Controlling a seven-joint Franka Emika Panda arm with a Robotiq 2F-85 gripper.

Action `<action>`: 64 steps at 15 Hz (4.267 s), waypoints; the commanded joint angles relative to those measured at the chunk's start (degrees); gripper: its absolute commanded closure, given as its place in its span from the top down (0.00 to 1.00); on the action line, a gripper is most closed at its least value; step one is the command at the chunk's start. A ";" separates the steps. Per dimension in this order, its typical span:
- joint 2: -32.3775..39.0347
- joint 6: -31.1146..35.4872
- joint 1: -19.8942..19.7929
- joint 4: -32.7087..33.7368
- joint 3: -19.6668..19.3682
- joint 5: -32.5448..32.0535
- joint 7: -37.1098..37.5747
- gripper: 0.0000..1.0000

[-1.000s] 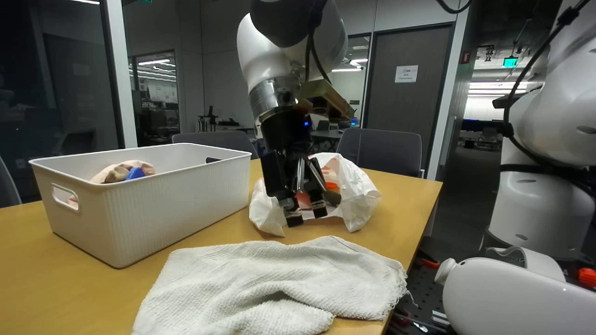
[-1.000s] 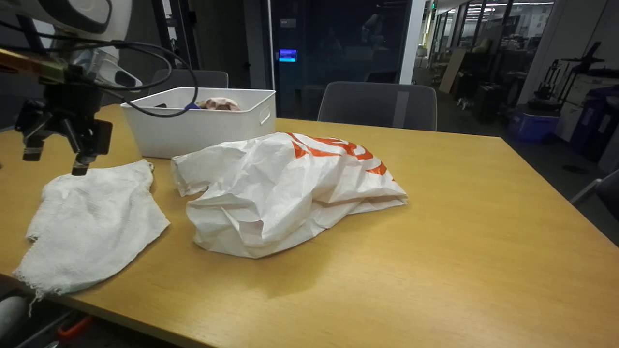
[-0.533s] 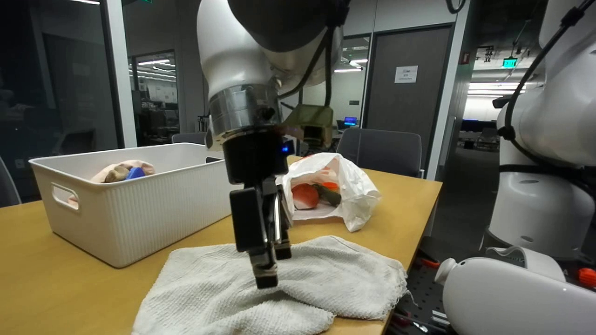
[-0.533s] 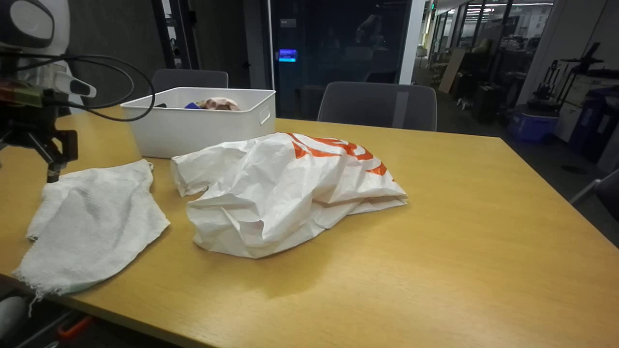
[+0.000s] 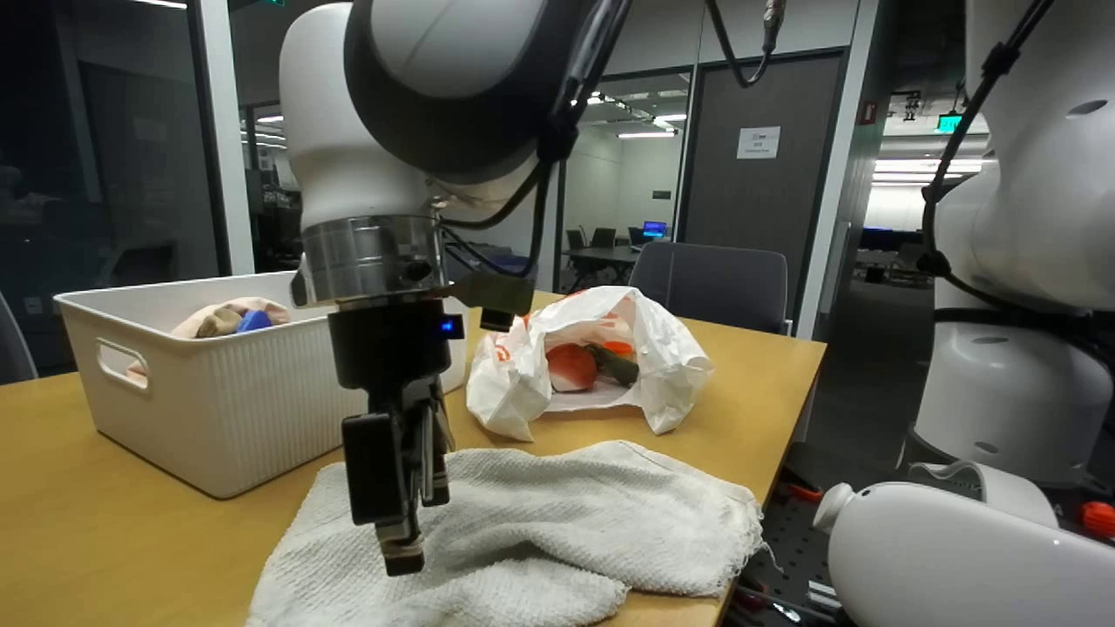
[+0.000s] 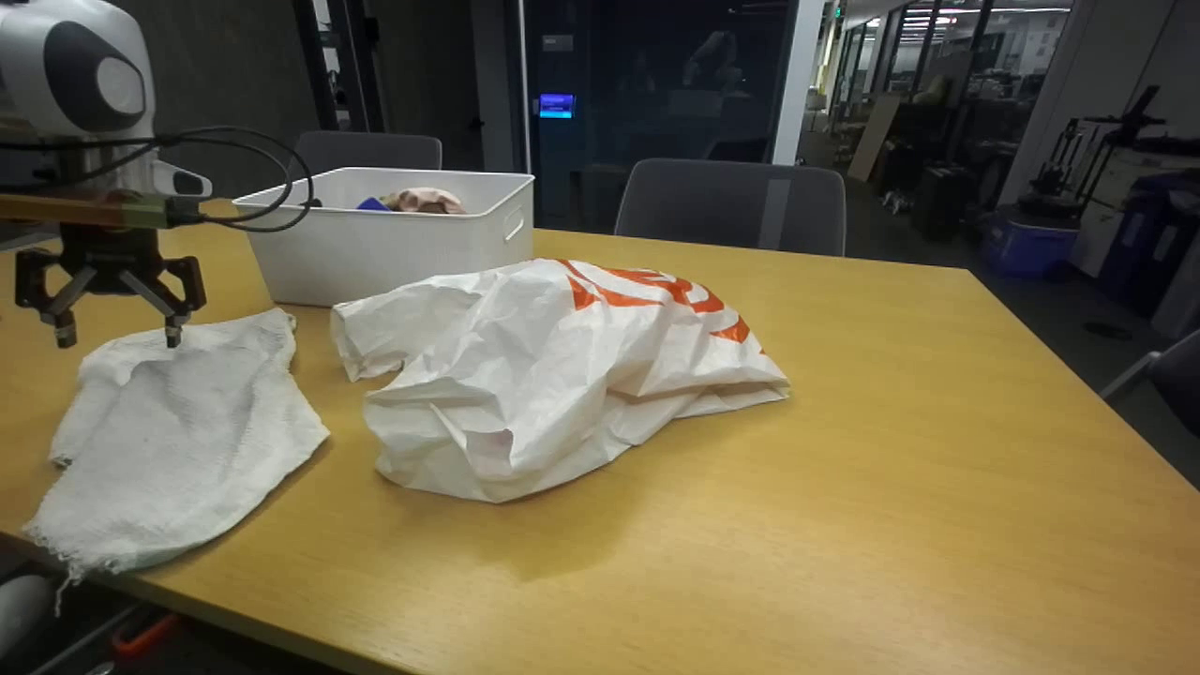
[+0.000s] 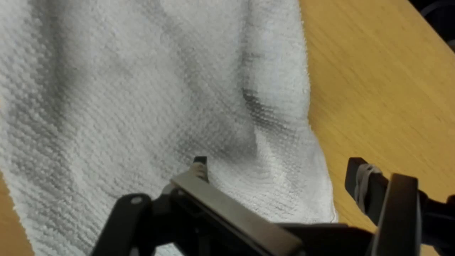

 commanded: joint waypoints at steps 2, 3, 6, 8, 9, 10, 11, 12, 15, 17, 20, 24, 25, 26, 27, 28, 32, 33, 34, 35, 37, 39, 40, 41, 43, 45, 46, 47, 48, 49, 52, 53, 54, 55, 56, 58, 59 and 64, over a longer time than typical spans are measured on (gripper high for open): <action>6.06 3.68 0.92 4.26 -0.62 -5.62 -0.43 1.00; 7.01 4.89 1.45 4.35 -0.84 -7.64 0.20 1.00; 8.44 7.91 3.89 5.08 -2.29 -16.45 2.41 1.00; 9.15 9.24 4.83 5.49 -2.94 -20.26 3.03 1.00; 9.51 10.01 5.31 5.58 -3.40 -22.00 3.65 1.00; 9.74 10.53 5.73 5.64 -3.77 -23.40 4.19 1.00; 9.89 10.95 5.91 5.49 -3.91 -24.21 4.42 0.75; 9.96 11.18 6.10 5.35 -4.11 -25.06 4.70 0.74; 9.46 11.12 5.98 5.00 -4.43 -26.20 5.03 0.52; 8.95 10.76 5.46 4.75 -4.59 -25.77 5.19 0.35; 8.62 8.86 4.32 5.66 -3.98 -22.27 5.23 0.13; 7.98 9.43 2.84 8.45 -0.36 -14.15 2.00 0.05; 7.49 9.90 3.08 9.15 0.04 -13.67 1.96 0.08; 7.10 10.05 3.22 9.88 0.36 -13.27 2.13 0.10; 6.56 10.36 3.53 10.40 0.29 -13.68 2.71 0.09; 5.66 10.21 3.80 10.87 -0.01 -14.43 3.42 0.10; 0.55 7.59 3.93 10.89 -2.08 -17.55 5.98 0.10; -1.43 5.73 3.76 10.51 -2.86 -18.56 7.19 0.09; -3.20 4.05 3.54 10.05 -3.54 -19.91 8.46 0.09; -5.27 1.48 3.45 9.44 -4.37 -21.89 10.55 0.10; -9.30 -6.01 2.54 8.67 -4.85 -23.66 13.64 0.10; -13.05 -14.45 1.36 7.91 -4.53 -22.57 16.02 0.09; -14.57 -18.62 0.79 7.70 -4.31 -21.95 17.03 0.10; -15.98 -22.89 0.15 7.11 -4.14 -20.15 17.02 0.10; -18.22 -30.43 -0.79 5.65 -4.07 -16.20 16.63 0.10; -19.43 -35.75 -1.66 3.81 -4.47 -10.99 15.47 0.10; -19.74 -37.33 -2.16 2.60 -4.79 -8.33 14.90 0.08; -19.93 -38.11 -2.70 1.13 -5.13 -5.70 14.55 0.07; -20.27 -37.31 -3.22 -0.93 -5.44 -3.56 14.10 0.06; -20.46 -36.17 -3.73 -2.78 -5.74 -1.46 13.43 0.07; -20.95 -31.35 -5.27 -8.77 -6.64 2.92 11.82 0.06; -21.03 -29.23 -5.70 -10.53 -6.89 3.79 11.40 0.07; -20.81 -27.66 -6.10 -11.92 -7.21 5.39 11.06 0.09; -20.59 -26.13 -6.30 -13.21 -7.43 7.34 10.15 0.09; -20.53 -24.54 -6.40 -14.34 -7.56 9.02 9.01 0.10; -20.55 -22.30 -6.49 -15.77 -7.62 12.09 7.32 0.35; -20.71 -21.52 -6.53 -16.31 -7.63 13.17 6.55 0.36; -22.23 -22.20 -6.64 -16.13 -7.85 18.09 4.39 0.74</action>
